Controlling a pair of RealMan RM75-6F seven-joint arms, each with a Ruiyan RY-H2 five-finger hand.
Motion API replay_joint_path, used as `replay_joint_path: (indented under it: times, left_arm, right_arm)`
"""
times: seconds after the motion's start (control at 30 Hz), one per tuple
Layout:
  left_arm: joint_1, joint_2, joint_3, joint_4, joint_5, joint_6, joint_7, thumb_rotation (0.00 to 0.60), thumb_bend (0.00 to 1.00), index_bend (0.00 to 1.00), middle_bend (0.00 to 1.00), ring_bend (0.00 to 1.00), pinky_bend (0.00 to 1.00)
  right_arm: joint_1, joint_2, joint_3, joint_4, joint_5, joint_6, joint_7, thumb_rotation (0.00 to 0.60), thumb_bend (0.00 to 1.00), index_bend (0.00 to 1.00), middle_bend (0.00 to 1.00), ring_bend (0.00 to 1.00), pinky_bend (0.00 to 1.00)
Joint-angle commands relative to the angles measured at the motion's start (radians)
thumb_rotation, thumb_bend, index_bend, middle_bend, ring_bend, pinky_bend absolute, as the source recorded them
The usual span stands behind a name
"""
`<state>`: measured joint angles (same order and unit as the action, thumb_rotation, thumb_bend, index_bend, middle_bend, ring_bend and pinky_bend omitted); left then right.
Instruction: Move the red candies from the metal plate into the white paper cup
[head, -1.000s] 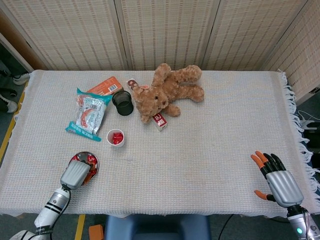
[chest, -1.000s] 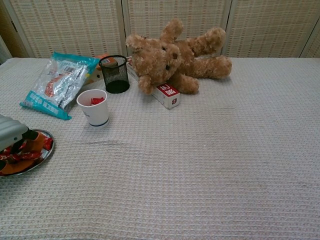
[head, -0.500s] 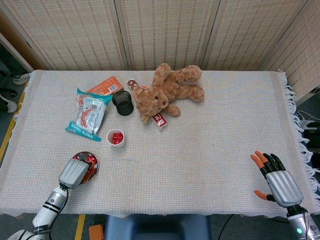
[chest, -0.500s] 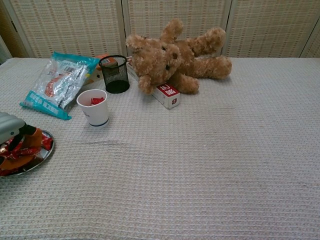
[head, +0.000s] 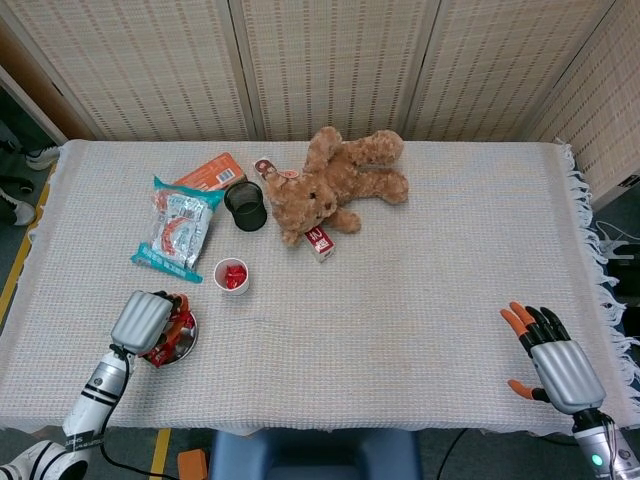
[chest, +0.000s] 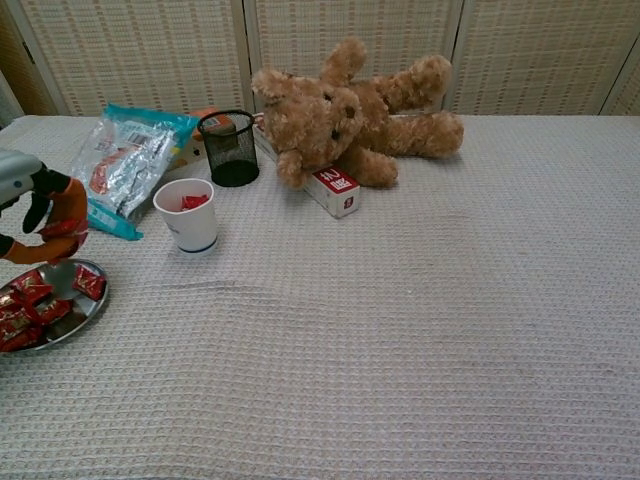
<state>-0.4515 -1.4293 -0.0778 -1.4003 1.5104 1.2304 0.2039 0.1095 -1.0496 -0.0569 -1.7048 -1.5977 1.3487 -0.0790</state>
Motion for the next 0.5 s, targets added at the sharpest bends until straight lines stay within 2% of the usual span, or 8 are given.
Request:
replay_joint_path:
  times: [0.03, 0.17, 0.3, 0.5]
  left_arm:
    - [-0.039, 0.004, -0.039, -0.034, -0.006, -0.015, 0.008, 0.600, 0.43, 0.58, 0.64, 0.62, 1.00]
    - [-0.101, -0.024, -0.088, -0.037, -0.019, -0.053, 0.031, 0.600, 0.43, 0.58, 0.64, 0.62, 1.00]
    - [-0.168, -0.079, -0.129, 0.010, -0.064, -0.117, 0.064, 0.600, 0.43, 0.58, 0.64, 0.62, 1.00]
    - [-0.243, -0.174, -0.156, 0.117, -0.080, -0.153, 0.068, 0.600, 0.43, 0.58, 0.64, 0.62, 1.00]
  right_arm:
    - [0.001, -0.001, 0.000, 0.000, 0.001, -0.001, -0.002, 0.600, 0.05, 0.00, 0.00, 0.00, 0.00]
    - [0.000, 0.000, 0.002, -0.001, 0.003, 0.001, -0.001, 0.600, 0.05, 0.00, 0.00, 0.00, 0.00]
    - [-0.002, 0.001, 0.004, 0.001, 0.007, 0.005, 0.003, 0.600, 0.05, 0.00, 0.00, 0.00, 0.00]
    - [-0.004, 0.003, 0.009, 0.004, 0.022, 0.005, 0.004, 0.600, 0.05, 0.00, 0.00, 0.00, 0.00]
